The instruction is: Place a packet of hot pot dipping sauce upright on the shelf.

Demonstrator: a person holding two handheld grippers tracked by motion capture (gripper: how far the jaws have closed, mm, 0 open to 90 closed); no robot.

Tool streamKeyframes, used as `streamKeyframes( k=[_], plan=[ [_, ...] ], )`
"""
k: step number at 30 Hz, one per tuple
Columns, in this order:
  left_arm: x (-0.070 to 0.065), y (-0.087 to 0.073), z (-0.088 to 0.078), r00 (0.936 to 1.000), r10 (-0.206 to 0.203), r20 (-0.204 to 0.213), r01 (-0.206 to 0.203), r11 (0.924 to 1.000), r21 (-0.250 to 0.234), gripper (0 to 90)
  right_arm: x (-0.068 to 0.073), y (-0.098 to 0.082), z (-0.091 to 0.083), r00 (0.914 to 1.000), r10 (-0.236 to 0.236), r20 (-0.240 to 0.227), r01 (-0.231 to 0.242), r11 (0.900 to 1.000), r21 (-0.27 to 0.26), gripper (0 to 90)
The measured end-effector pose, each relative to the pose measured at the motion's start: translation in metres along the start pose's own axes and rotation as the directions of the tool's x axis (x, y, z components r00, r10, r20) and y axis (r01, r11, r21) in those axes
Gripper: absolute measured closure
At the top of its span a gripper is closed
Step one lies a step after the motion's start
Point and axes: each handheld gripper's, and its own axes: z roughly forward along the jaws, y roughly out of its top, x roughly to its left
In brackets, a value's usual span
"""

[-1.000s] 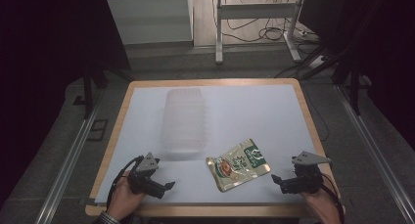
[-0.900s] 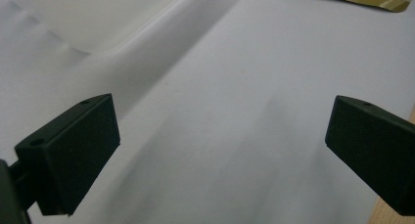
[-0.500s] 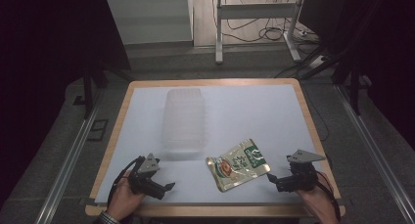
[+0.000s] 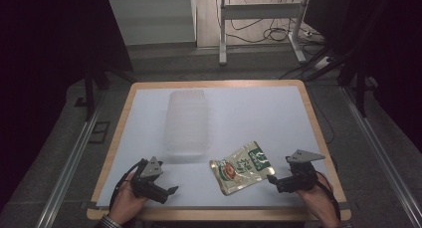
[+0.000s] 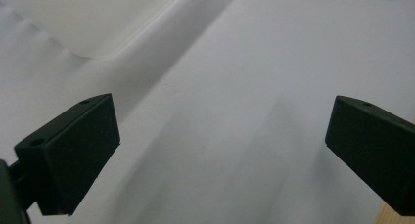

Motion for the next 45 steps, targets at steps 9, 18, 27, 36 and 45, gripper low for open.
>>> streamKeyframes(
  k=[9, 18, 27, 36, 45],
  plan=[
    [-0.001, 0.0, 0.001, 1.0, 0.005, -0.002, -0.005, 1.0, 0.005, 0.0, 0.0, 0.006, 0.012, 0.9993, -0.019, -0.034, 0.019, 1.0, 0.007, 2.2],
    [-0.001, 0.0, 0.001, 0.9999, 0.01, -0.003, -0.01, 0.9999, 0.011, 0.0, 0.001, 0.011, 0.023, 0.9973, -0.023, -0.069, 0.024, 0.999, 0.024, 2.3],
    [-0.002, 0.001, 0.002, 0.9998, 0.018, -0.004, -0.018, 0.9997, 0.018, 0.0, 0.0, 0.016, 0.036, 0.9947, -0.011, -0.103, 0.013, 1.0, 0.024, 2.1],
    [-0.003, 0.001, 0.002, 0.9997, 0.022, -0.005, -0.022, 0.9996, 0.02, 0.0, 0.0, 0.023, 0.053, 0.9919, -0.011, -0.127, 0.017, 0.999, 0.045, 1.5],
    [-0.003, 0.001, 0.003, 0.9997, 0.023, -0.006, -0.023, 0.9995, 0.021, 0.0, 0.001, 0.027, 0.062, 0.9885, 0.019, -0.15, -0.009, 0.998, 0.069, 1.0]
  ],
)
